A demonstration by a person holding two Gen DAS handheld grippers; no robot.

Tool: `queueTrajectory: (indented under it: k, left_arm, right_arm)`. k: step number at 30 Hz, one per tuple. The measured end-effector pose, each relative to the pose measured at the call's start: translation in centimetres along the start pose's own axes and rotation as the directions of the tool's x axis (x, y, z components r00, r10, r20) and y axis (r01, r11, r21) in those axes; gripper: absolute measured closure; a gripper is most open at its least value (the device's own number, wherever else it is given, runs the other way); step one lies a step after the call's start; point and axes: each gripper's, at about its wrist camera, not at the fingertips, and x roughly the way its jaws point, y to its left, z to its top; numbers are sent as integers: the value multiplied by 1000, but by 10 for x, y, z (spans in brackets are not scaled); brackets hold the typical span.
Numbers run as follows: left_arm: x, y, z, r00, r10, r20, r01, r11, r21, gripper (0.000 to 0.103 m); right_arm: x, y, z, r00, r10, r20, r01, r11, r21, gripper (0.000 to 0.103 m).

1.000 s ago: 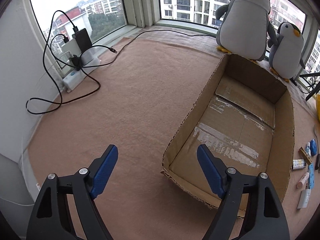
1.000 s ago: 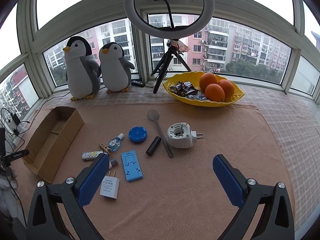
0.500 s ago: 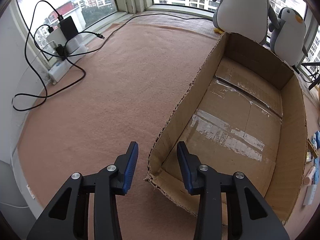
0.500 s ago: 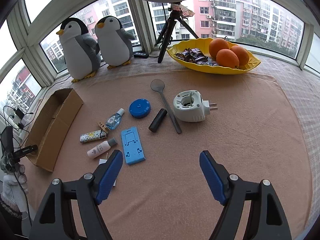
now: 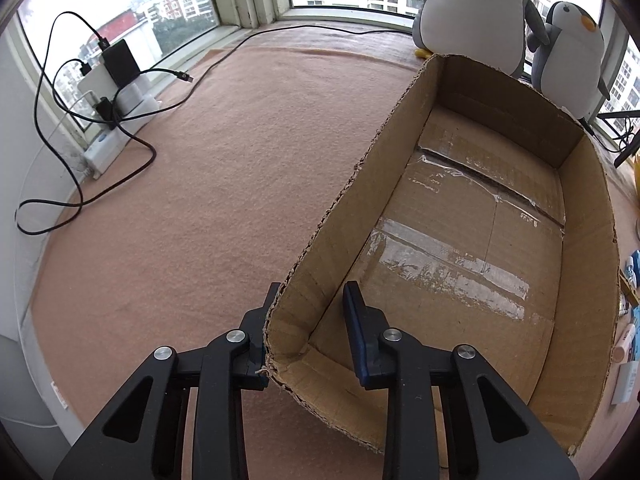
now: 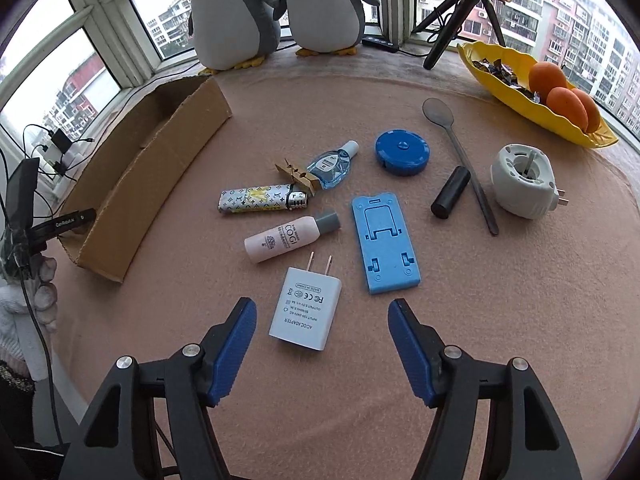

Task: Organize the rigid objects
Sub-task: 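Grasp the white USB charger with the right gripper and lift it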

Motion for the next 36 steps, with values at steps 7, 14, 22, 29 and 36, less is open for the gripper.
queueTrajectory:
  k: [7,14,22,29,36]
  left_arm:
    - [-1,0,-2,1000,3,10,-3,1000,-3,76]
    - [0,0,-1,1000,6,13,-6,1000,3,76]
    - [0,-2,0,1000,10,8,-10,1000,19,75]
    - [1,1,1,1000,-12,-3,12,1000,18,76]
    - [1,3,0,1000,-27,3,27,999,31,76]
  right_arm:
    - [29,10,4,996,-61,-71,60,998,-17,44]
    - [39,11,4,990,-98,-101,97,995,-23,68]
    - [39,17,5,987,-132,-95,127,990,-55,71]
    - [11,28,9,994,-104,-43,103,994,-24,71]
    - [-31,79,35,997,-46,63,51,995,-86,71]
